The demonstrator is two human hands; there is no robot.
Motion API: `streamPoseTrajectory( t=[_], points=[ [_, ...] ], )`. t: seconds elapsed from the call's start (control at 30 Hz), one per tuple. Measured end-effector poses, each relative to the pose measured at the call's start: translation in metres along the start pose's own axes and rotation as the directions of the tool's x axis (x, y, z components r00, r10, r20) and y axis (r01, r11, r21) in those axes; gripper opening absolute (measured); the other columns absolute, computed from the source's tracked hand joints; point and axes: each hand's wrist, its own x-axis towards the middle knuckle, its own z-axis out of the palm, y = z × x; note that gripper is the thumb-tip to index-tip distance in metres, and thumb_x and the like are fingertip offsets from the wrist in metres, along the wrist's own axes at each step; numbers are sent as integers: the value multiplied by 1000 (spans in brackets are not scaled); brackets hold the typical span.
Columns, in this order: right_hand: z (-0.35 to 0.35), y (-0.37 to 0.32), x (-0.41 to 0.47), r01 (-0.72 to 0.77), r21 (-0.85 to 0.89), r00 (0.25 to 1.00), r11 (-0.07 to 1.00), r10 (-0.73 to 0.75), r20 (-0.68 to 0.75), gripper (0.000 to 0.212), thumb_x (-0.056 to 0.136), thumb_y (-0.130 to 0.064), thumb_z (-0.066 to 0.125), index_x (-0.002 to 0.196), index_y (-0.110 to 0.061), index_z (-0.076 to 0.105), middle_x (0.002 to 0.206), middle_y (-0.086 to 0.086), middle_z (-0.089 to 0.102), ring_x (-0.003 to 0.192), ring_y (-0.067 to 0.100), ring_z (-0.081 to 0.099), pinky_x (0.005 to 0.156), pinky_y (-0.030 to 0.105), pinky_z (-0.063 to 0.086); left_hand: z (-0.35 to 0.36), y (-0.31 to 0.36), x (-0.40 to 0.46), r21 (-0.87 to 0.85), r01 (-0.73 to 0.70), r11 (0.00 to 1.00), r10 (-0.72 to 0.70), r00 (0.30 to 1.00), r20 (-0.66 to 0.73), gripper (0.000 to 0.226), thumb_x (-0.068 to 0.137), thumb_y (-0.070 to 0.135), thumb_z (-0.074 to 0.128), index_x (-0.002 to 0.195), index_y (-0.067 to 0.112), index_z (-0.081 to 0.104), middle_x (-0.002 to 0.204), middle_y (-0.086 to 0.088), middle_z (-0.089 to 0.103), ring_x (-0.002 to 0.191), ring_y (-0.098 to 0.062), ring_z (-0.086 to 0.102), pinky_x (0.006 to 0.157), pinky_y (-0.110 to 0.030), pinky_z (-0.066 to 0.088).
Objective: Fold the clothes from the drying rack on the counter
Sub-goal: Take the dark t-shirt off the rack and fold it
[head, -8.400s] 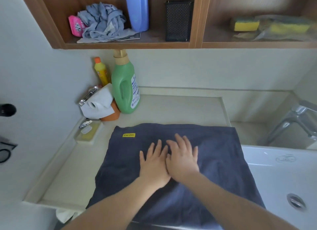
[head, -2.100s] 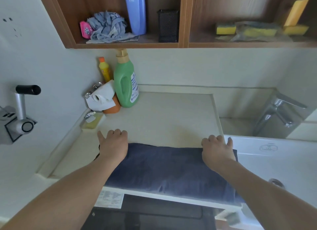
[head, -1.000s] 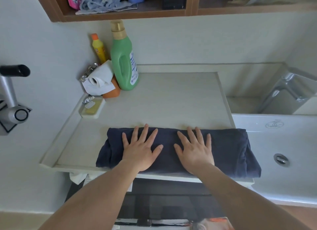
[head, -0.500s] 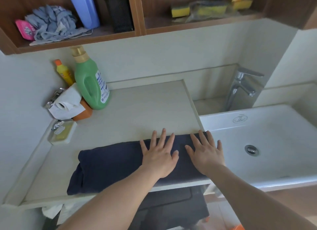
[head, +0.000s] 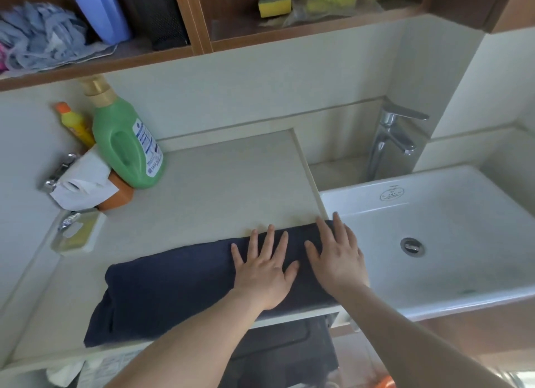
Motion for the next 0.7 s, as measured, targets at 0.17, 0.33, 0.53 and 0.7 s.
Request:
streamPoseTrajectory(
  t=[0.17,0.33,0.53,0.7],
  points=[
    [-18,9,1,-379,111,903,919,341,264,94,84,-76,54,150,-14,32,137,8,55,119,32,54,95,44,47,-26,-14,-8,-9,-83,997,83,984,157,88,95,73,30,157,39,-23,161,7,-39,150,-25,-34,118,-69,-10],
    [-31,18,-5,-422,152,883,894,367,293,64,84,-62,67,118,-8,59,87,-1,59,83,23,60,67,34,45,-16,-22,-33,10,-137,991,132,970,204,86,98,69,34,160,36,-16,162,12,-37,151,-23,-32,116,-73,-8],
    [-54,-4,-14,-355,83,920,931,332,208,37,84,-43,68,100,-11,57,85,2,62,73,18,58,57,30,41,-7,-27,-36,10,-146,989,143,981,129,87,95,74,34,161,38,-11,165,12,-29,154,-22,-26,118,-71,-6],
    [-79,-42,-22,-294,195,946,936,255,201,27,85,-31,70,92,-11,54,87,5,61,76,18,58,59,31,44,1,-35,-47,1,-128,992,127,981,-150,81,91,75,41,158,33,25,163,1,22,147,-29,20,118,-54,25]
  ],
)
